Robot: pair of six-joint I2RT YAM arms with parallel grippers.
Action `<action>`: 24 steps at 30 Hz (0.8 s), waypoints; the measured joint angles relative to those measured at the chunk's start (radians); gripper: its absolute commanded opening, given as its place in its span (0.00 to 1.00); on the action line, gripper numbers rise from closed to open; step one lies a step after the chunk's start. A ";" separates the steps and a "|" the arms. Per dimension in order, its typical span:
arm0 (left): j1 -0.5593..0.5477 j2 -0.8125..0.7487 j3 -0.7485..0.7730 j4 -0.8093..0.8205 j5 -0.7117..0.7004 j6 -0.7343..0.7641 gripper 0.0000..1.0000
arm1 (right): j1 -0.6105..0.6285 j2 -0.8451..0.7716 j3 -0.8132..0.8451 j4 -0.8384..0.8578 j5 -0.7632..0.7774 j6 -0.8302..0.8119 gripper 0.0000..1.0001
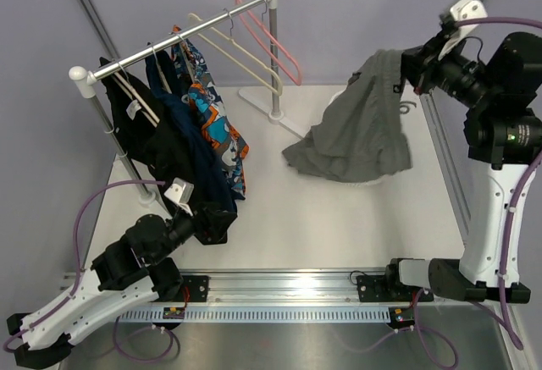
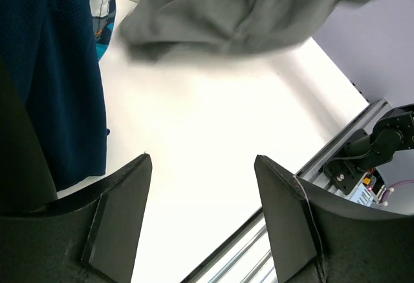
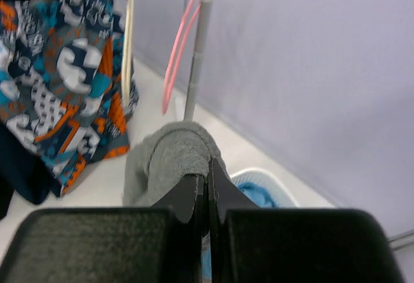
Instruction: Remove the shorts from the hanger
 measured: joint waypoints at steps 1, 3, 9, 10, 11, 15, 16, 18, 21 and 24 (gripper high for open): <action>0.000 0.000 0.001 -0.003 0.000 0.002 0.69 | -0.018 0.025 0.053 0.011 0.000 0.021 0.00; 0.000 0.000 0.003 -0.005 -0.001 0.008 0.69 | -0.040 0.073 0.132 0.044 0.005 0.051 0.00; 0.000 0.002 0.010 -0.003 0.000 0.017 0.69 | -0.063 0.284 0.318 0.125 0.069 0.134 0.00; 0.000 0.003 0.010 -0.003 0.000 0.017 0.69 | -0.064 0.323 0.348 0.127 0.085 0.144 0.00; 0.000 0.004 0.010 -0.002 0.000 0.017 0.69 | -0.066 0.362 0.376 0.130 0.102 0.157 0.00; 0.000 0.017 0.010 -0.001 0.000 0.016 0.70 | -0.087 0.451 0.447 0.150 0.153 0.204 0.00; 0.000 0.021 0.010 -0.001 0.000 0.016 0.69 | -0.095 0.466 0.470 0.154 0.168 0.214 0.00; 0.000 0.027 0.010 0.000 0.001 0.016 0.69 | -0.111 0.490 0.525 0.168 0.195 0.230 0.00; 0.000 0.031 0.010 0.003 0.001 0.016 0.69 | -0.129 0.503 0.605 0.210 0.235 0.248 0.00; 0.000 0.036 0.010 0.009 0.001 0.017 0.70 | -0.145 0.496 0.646 0.276 0.261 0.262 0.00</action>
